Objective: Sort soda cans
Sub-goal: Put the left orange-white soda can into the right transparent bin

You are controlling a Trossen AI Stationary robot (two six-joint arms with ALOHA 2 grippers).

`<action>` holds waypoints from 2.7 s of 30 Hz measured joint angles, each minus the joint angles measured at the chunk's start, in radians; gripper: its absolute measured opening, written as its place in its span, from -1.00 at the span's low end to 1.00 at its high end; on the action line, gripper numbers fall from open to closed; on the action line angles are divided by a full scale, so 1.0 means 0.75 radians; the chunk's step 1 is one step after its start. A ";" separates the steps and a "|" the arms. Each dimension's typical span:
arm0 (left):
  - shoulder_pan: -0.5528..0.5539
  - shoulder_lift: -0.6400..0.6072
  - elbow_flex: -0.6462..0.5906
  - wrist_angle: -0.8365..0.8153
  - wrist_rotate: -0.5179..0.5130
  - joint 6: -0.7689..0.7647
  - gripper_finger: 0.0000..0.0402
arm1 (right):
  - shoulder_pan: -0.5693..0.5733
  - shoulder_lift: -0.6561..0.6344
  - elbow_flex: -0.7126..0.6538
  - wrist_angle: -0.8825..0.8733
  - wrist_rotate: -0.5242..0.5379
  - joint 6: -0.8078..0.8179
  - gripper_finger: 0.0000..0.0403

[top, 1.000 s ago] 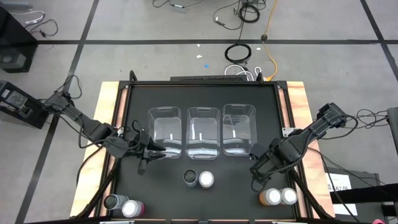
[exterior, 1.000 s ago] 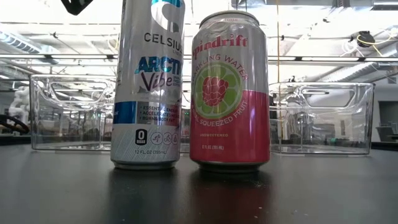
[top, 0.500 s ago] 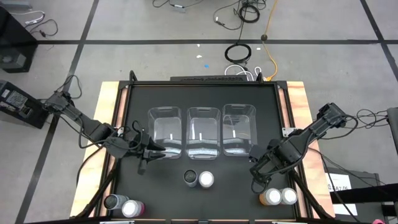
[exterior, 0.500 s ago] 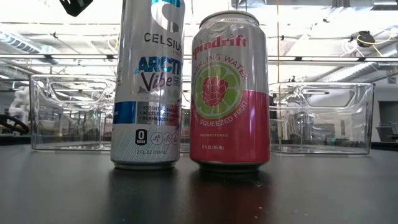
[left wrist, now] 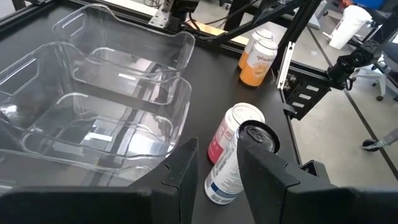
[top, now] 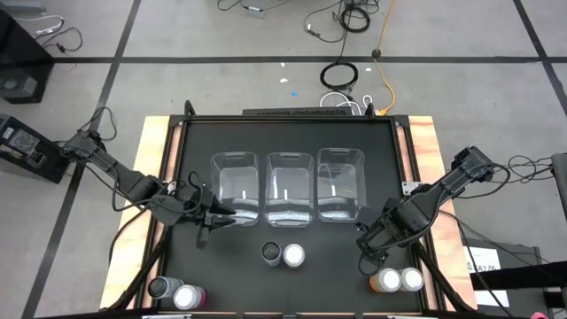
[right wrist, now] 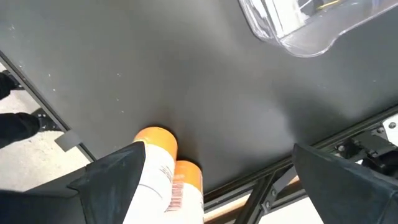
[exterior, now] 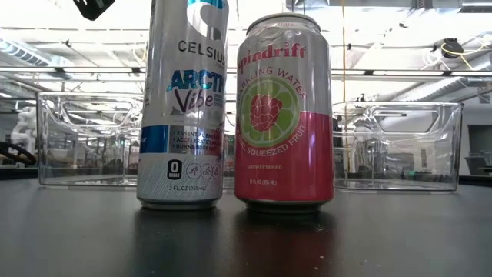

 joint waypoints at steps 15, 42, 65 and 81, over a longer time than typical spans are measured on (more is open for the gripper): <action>0.000 0.000 0.000 -0.023 0.000 -0.024 -0.40 | 0.070 0.000 0.000 0.164 0.009 0.019 0.99; 0.000 0.001 0.000 -0.039 0.000 -0.022 -0.40 | 0.483 0.071 -0.022 0.291 0.148 0.008 0.99; 0.000 0.001 0.000 -0.038 0.000 -0.022 -0.40 | 0.568 0.265 -0.023 0.264 0.089 0.019 0.99; 0.000 0.001 0.000 -0.037 0.000 -0.022 -0.40 | 0.568 0.264 -0.239 0.491 0.110 0.056 0.98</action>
